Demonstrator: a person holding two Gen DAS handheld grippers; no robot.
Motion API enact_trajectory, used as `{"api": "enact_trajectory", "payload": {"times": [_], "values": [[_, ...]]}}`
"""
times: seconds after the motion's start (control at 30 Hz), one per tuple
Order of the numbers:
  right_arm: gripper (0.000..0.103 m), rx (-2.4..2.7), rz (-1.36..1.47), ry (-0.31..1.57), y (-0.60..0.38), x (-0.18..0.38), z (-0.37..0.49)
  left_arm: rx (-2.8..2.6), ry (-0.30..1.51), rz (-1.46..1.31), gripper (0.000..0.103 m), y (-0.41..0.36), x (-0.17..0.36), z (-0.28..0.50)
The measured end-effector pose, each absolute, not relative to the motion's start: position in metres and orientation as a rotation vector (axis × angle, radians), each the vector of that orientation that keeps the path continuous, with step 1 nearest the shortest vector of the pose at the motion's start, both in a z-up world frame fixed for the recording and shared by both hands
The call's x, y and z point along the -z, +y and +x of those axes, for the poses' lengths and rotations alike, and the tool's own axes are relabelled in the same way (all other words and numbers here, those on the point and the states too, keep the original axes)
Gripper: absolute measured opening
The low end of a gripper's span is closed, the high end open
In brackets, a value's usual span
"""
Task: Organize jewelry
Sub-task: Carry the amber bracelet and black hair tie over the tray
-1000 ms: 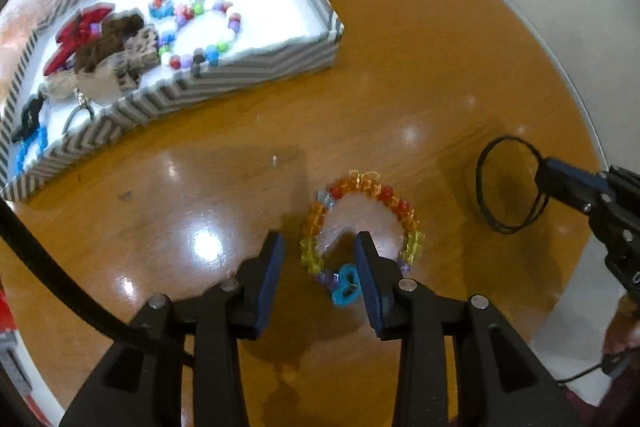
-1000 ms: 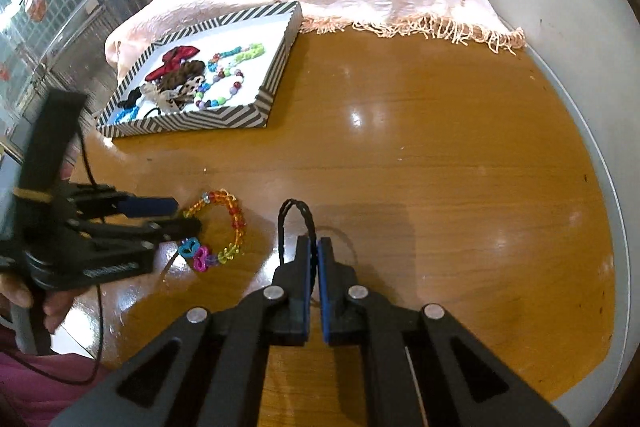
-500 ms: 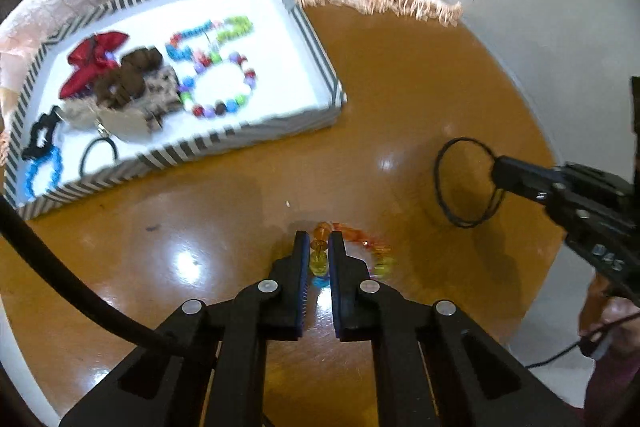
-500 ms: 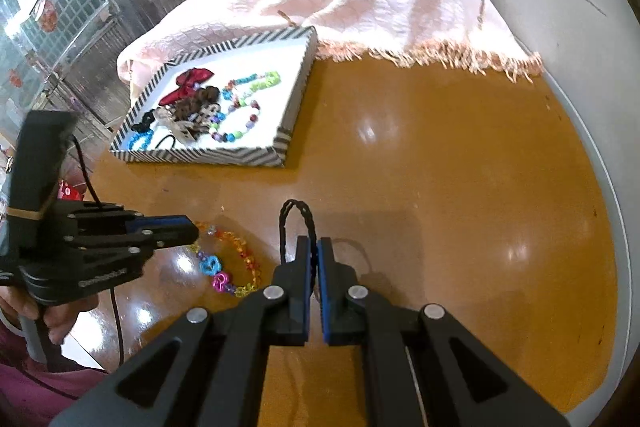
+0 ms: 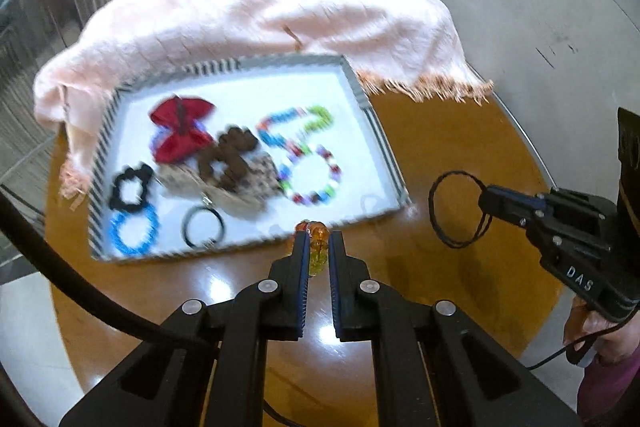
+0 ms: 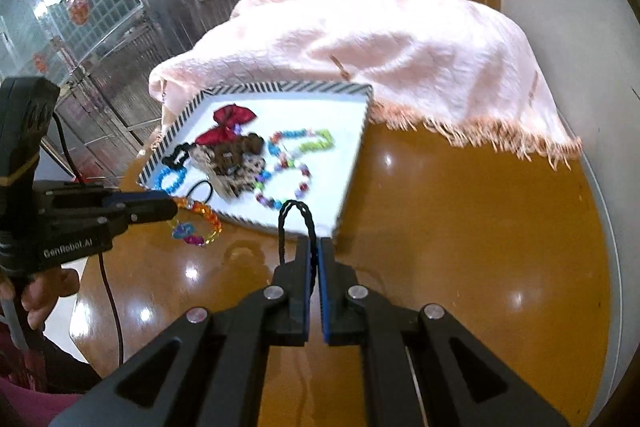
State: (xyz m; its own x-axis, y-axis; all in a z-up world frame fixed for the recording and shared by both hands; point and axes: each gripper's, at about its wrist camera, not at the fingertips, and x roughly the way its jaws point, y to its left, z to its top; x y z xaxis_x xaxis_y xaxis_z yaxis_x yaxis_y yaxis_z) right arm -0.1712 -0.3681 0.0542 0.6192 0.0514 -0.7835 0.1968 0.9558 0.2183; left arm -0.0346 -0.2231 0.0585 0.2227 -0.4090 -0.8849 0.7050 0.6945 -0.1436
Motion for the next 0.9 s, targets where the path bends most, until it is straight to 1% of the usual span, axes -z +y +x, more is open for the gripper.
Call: {"api": "enact_trajectory", "payload": {"times": [0.3,0.9], "values": [[0.003,0.066,0.290,0.915,-0.364,-0.049,-0.129,0.724,1.049,0.338,0.003,-0.231,-0.071,0.004],[0.003,0.055,0.315,0.937,-0.382,-0.037,-0.048,0.663,1.032,0.371,0.003,-0.266,-0.059,0.076]]}}
